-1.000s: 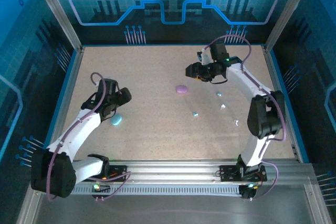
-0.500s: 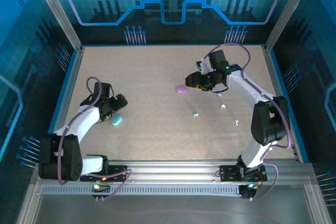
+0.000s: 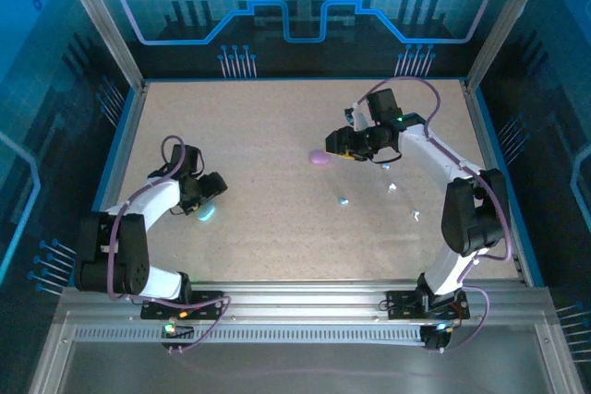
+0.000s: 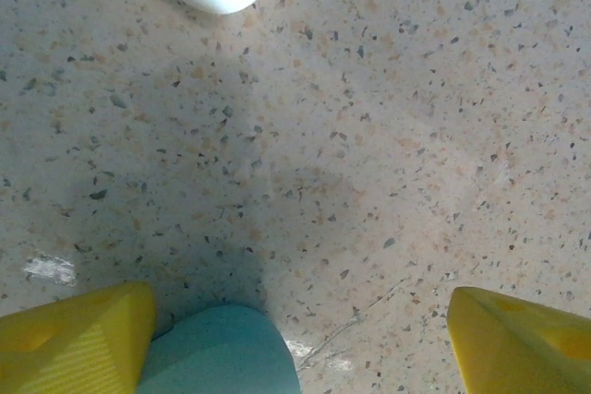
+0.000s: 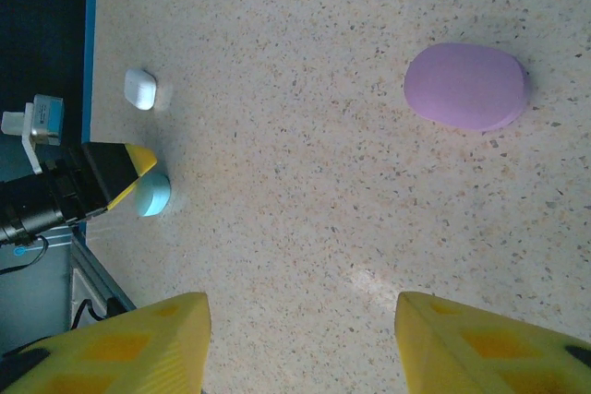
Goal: Insert the wireless bluetooth earbuds into the charging case
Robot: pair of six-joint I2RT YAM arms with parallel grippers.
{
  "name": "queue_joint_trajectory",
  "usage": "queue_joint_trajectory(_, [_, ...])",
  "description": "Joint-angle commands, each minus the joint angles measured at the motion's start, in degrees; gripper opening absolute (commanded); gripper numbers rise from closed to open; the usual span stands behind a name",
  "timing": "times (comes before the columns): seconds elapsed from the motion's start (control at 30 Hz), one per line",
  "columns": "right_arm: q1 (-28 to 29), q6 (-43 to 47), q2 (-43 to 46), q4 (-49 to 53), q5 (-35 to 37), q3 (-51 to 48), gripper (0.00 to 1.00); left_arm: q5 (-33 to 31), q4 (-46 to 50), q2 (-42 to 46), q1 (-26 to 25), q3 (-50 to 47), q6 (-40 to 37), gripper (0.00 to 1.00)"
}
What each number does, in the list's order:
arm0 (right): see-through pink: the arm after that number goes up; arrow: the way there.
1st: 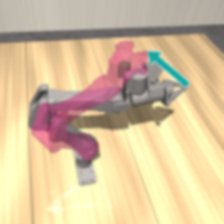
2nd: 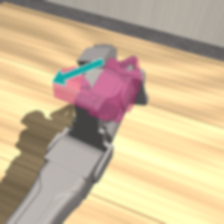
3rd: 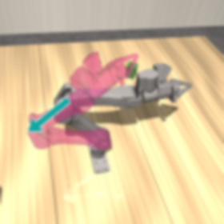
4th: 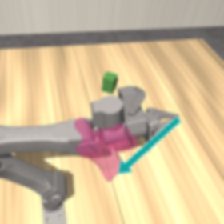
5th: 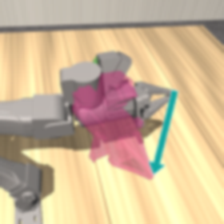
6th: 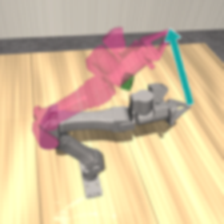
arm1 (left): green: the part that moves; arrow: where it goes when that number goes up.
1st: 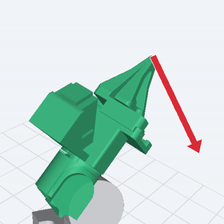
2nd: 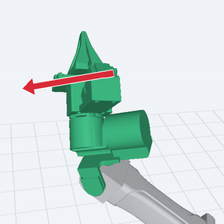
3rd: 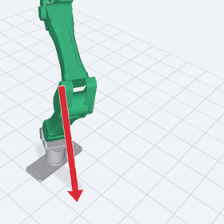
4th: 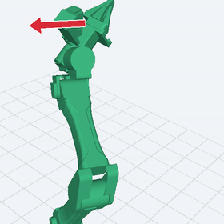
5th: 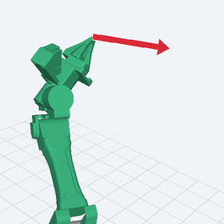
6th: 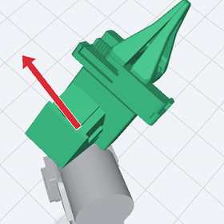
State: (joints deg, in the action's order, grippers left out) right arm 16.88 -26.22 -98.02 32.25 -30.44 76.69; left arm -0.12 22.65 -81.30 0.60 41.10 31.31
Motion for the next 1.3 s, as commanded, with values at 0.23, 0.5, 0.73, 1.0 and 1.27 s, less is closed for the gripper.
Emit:
queue_joint_trajectory(0.23, [0.87,1.51,0.19,2.11,-0.84,-0.31,0.56,-2.33,6.44,1.30,-1.89,0.91,2.36,0.79])
queue_joint_trajectory(0.5, [0.87,1.61,0.18,2.40,-0.60,-0.56,0.56,-4.80,8.37,0.34,-4.17,1.68,1.26,0.76])
queue_joint_trajectory(0.73, [0.85,1.58,0.17,2.55,-0.27,-0.74,0.57,-7.42,10.78,-2.81,-6.69,3.97,0.42,0.72])
queue_joint_trajectory(1.0, [0.85,1.70,0.19,3.02,0.11,-0.76,0.57,-8.05,11.28,-3.36,-9.69,3.33,0.68,0.68])
queue_joint_trajectory(1.27, [0.89,1.73,-0.03,3.17,0.29,-0.75,0.57,-9.45,11.00,-4.75,-10.57,3.55,0.68,0.62])
